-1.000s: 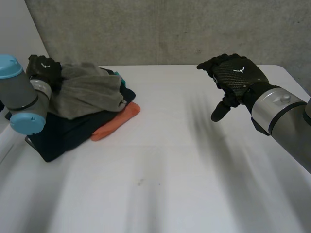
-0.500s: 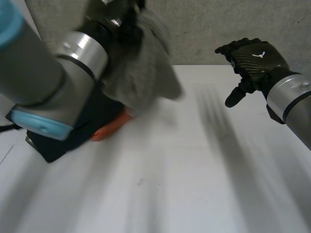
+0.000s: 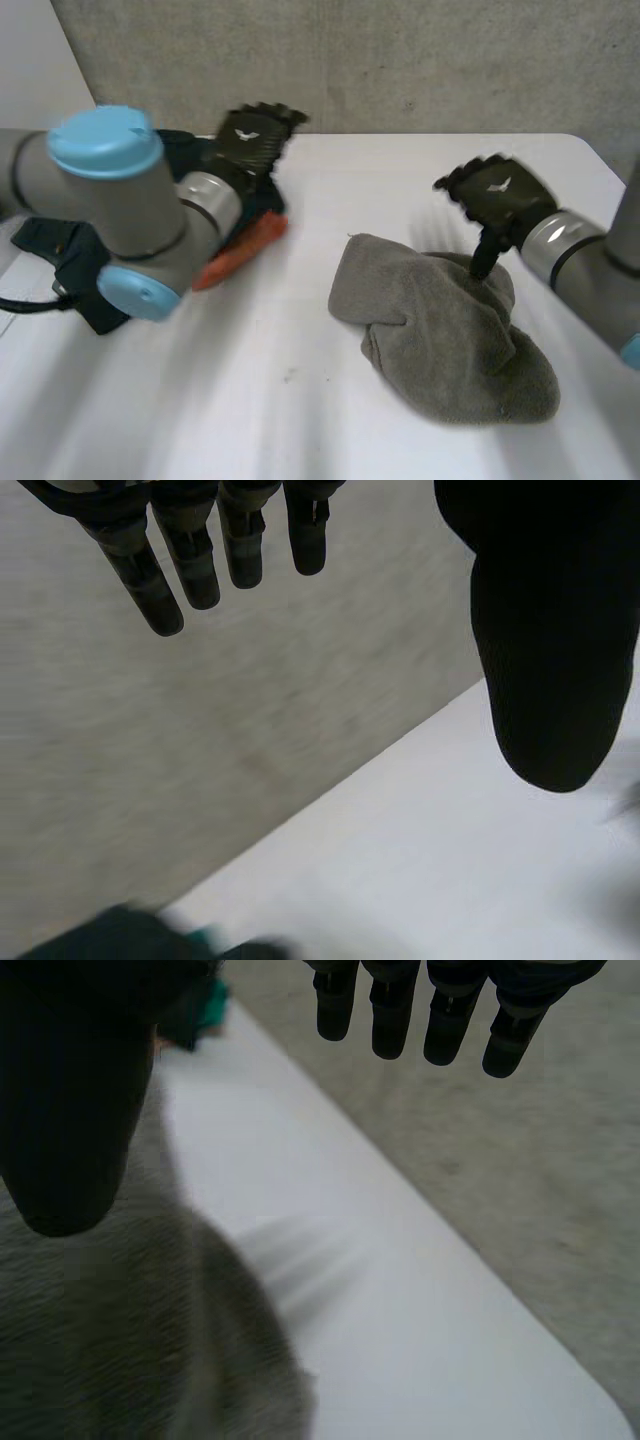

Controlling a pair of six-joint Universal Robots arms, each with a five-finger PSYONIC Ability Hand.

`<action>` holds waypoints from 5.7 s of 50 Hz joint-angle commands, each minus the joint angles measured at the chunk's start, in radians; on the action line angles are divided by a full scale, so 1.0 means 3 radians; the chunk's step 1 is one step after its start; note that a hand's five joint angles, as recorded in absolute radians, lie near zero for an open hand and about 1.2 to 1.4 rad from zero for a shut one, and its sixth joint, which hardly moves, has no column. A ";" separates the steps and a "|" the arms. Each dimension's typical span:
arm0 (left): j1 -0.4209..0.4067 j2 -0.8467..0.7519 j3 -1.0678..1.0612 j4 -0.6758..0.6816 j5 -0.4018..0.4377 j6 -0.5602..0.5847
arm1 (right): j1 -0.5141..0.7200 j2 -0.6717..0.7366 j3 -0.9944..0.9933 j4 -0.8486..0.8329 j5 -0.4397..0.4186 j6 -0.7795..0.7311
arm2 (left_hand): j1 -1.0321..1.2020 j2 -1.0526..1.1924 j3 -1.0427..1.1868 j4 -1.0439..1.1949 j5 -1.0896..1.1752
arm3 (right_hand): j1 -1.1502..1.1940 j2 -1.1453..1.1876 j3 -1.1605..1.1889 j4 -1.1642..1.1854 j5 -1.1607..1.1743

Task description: Fold the laundry.

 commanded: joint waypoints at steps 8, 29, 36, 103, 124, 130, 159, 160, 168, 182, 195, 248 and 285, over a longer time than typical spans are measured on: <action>0.0542 -0.0758 0.0226 0.0013 0.0052 0.1376 | 0.0509 0.0318 0.0330 -0.0099 -0.0019 -0.0272 | 0.0159 0.0088 0.0089 0.0116 0.0050 | -0.0170 -0.0128 -0.0114 -0.0116 -0.0140; 0.0889 -0.1729 0.1253 0.0126 0.0089 0.1540 | 0.0458 0.0374 0.0479 -0.0278 0.0001 -0.0267 | 0.4023 0.3952 0.3953 0.3980 0.3914 | -0.0170 -0.0128 -0.0114 -0.0116 -0.0140; 0.1222 -0.2006 0.1811 0.0167 -0.0356 0.2030 | 0.0458 0.0369 0.0489 -0.0283 0.0001 -0.0262 | 0.4023 0.3952 0.3953 0.3980 0.3914 | -0.0170 -0.0128 -0.0114 -0.0116 -0.0140; -0.0787 -0.0871 0.0114 -0.0099 0.0324 0.0702 | -0.0514 -0.0475 0.1215 -0.0083 -0.0188 0.0126 | 0.1409 0.1338 0.1339 0.1366 0.1300 | -0.0170 -0.0128 -0.0114 -0.0116 -0.0140; -0.0772 0.0688 -0.0514 -0.0074 -0.0285 0.0549 | -0.0488 -0.0219 0.0055 -0.0703 -0.0152 0.0710 | 0.4023 0.3952 0.3953 0.3980 0.3914 | 0.3903 0.3945 0.3958 0.3956 0.3933; -0.0813 0.0949 -0.0846 -0.0079 -0.0545 0.0370 | -0.0197 0.0286 -0.0686 -0.0759 -0.0168 0.1006 | 0.4023 0.3952 0.3953 0.3980 0.3914 | 0.3903 0.3945 0.3958 0.3956 0.3933; 0.0035 0.1123 -0.1506 -0.0416 -0.0271 0.0104 | 0.0238 0.0119 -0.0039 0.0473 0.0211 0.0362 | 0.0081 0.0010 0.0011 0.0038 -0.0028 | 0.0186 0.0228 0.0241 0.0239 0.0216; 0.0122 0.1158 -0.1613 -0.0416 -0.0087 0.0109 | 0.0233 0.0037 0.0059 0.0484 0.0195 0.0342 | 0.0081 0.0010 0.0011 0.0038 -0.0028 | 0.0255 0.0297 0.0311 0.0309 0.0285; 0.0665 0.1144 -0.2048 -0.0375 0.0788 0.0129 | 0.0100 -0.0378 0.0995 0.0356 -0.0076 0.0260 | 0.0110 0.0039 0.0040 0.0067 0.0001 | 0.0755 0.0797 0.0810 0.0809 0.0785; 0.0737 0.0433 -0.1768 -0.0150 0.1223 0.0436 | 0.0181 -0.0066 0.1517 -0.0789 -0.0158 0.0817 | 0.0169 0.0098 0.0099 0.0126 0.0060 | 0.0598 0.0640 0.0654 0.0652 0.0628; 0.0348 0.0218 -0.1450 -0.0017 0.1025 0.0405 | 0.0478 0.0343 0.1220 -0.1332 0.0164 0.0812 | 0.4023 0.3952 0.3953 0.3980 0.3914 | 0.3903 0.3945 0.3958 0.3956 0.3933; -0.0148 0.1578 -0.1231 -0.0033 0.0109 0.0354 | 0.0028 -0.0664 0.0953 0.0192 0.0166 0.1502 | 0.4023 0.3952 0.3953 0.3980 0.3914 | 0.0422 0.0464 0.0477 0.0475 0.0452; -0.0501 0.1813 -0.0857 -0.0033 -0.0249 0.0129 | 0.0785 0.0840 0.0371 -0.1296 0.0650 0.1564 | 0.4023 0.3952 0.3953 0.3980 0.3914 | 0.3903 0.3945 0.3958 0.3956 0.3933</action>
